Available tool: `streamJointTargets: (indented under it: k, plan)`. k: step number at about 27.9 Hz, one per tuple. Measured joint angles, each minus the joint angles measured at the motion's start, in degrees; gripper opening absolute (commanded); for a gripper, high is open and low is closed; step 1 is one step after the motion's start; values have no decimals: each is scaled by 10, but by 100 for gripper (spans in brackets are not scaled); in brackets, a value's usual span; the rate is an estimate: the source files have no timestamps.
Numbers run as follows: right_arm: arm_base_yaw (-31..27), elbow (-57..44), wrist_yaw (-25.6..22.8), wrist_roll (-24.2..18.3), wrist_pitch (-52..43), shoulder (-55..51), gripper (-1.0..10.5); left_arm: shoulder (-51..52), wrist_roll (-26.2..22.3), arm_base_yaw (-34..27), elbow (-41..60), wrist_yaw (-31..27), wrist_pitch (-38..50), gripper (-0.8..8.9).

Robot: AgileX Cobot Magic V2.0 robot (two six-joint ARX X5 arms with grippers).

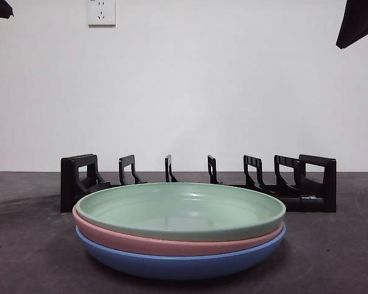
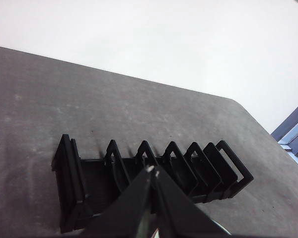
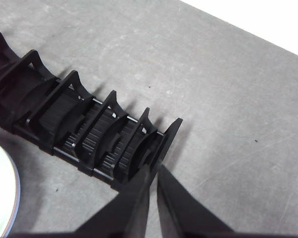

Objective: Place the plate

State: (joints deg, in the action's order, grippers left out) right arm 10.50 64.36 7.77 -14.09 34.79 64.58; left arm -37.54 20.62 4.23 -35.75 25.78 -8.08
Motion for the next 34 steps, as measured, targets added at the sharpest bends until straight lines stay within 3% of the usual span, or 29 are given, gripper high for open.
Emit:
streamJointTargets:
  k: [8, 10, 12, 15, 19, 24, 34]
  plan:
    - [0, 0, 0, 0, -31, 0, 21, 0, -2, 0, 0, -1, 0, 7]
    - [0, 0, 0, 0, -38, 0, 21, 12, -25, -1, 1, -19, -15, 7]
    - [0, 0, 0, 0, -45, 0, 21, 43, -60, -1, 14, -57, -19, 7]
    - [0, 0, 0, 0, -57, 0, 21, 123, -110, -3, 80, -161, -7, 7]
    - [0, 0, 0, 0, -59, 0, 21, 241, -142, -33, 203, -282, -14, 7]
    - [0, 0, 0, 0, -59, 0, 21, 368, -157, -43, 319, -290, -36, 7]
    - [0, 0, -2, 0, -85, -2, 21, 372, -144, -42, 338, -287, -26, 7]
